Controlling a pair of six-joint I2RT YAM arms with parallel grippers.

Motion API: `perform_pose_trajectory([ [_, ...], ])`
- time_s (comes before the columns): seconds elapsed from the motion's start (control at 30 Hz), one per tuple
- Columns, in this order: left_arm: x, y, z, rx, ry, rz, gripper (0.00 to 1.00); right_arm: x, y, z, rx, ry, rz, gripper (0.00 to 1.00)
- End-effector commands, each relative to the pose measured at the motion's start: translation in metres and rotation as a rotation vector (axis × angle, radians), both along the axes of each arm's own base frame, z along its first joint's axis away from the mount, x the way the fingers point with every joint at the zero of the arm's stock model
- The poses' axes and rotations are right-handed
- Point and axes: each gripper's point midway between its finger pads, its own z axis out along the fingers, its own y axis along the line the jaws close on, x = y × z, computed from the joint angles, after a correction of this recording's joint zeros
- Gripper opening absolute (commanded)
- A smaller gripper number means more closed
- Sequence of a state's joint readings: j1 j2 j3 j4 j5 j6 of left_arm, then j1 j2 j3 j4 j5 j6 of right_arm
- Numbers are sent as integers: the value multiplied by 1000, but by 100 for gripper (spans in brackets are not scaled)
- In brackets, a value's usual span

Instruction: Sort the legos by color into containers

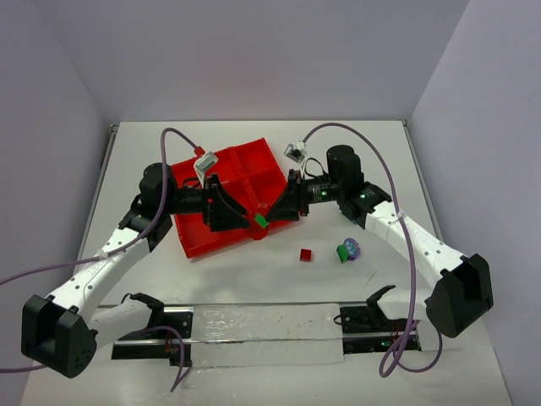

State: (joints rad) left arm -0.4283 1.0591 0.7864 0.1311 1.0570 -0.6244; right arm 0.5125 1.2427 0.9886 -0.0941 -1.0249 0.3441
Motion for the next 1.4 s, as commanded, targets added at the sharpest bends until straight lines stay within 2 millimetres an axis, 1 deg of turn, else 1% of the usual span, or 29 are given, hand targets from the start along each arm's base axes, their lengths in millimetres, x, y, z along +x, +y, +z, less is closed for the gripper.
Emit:
perform_pose_trajectory([
  [0.0,-3,-13,12,-16,-68,-59,99,3,5,37,79,-99,39,0],
  [0.1,0,-18,2,10,-45,-64,99,2,5,38,82,-103,41,0],
  [0.17,1,-20,1,7,-45,-67,99,2,4,38,80,-104,41,0],
  [0.27,-2,-22,3,-11,-44,-79,99,2,5,38,80,-103,47,0],
  [0.3,-3,-22,7,-23,-53,-82,99,2,5,38,81,-104,48,0],
  [0.4,-6,-26,8,-35,-49,-92,93,2,6,38,83,-99,53,0],
  [0.47,-5,-28,9,-38,-44,-95,85,2,7,38,84,-96,57,0],
  [0.53,-5,-30,7,-36,-39,-97,83,1,7,38,83,-97,59,0],
  [0.63,-4,-34,7,-35,-34,-99,69,0,8,38,80,-101,62,0],
  [0.73,-4,-35,8,-40,-36,-96,59,0,8,38,77,-99,61,0],
  [0.8,-4,-35,10,-44,-39,-95,55,-1,8,38,76,-103,64,0],
  [0.87,-3,-35,10,-44,-37,-92,55,-1,8,36,72,-102,64,0],
  [0.93,-2,-36,12,-50,-35,-89,43,-2,9,35,67,-104,67,0],
  [1.0,-2,-37,12,-50,-32,-89,28,-2,9,32,61,-100,67,0],
  [1.03,-1,-37,12,-50,-28,-89,5,-1,9,31,55,-99,61,0],
  [1.07,0,-37,12,-48,-27,-86,1,0,9,30,50,-101,53,0],
  [1.17,2,-36,8,-36,-24,-65,0,2,6,28,36,-113,27,0],
  [1.37,-4,-30,3,-24,-32,-46,0,8,-1,31,34,-135,-12,0],
])
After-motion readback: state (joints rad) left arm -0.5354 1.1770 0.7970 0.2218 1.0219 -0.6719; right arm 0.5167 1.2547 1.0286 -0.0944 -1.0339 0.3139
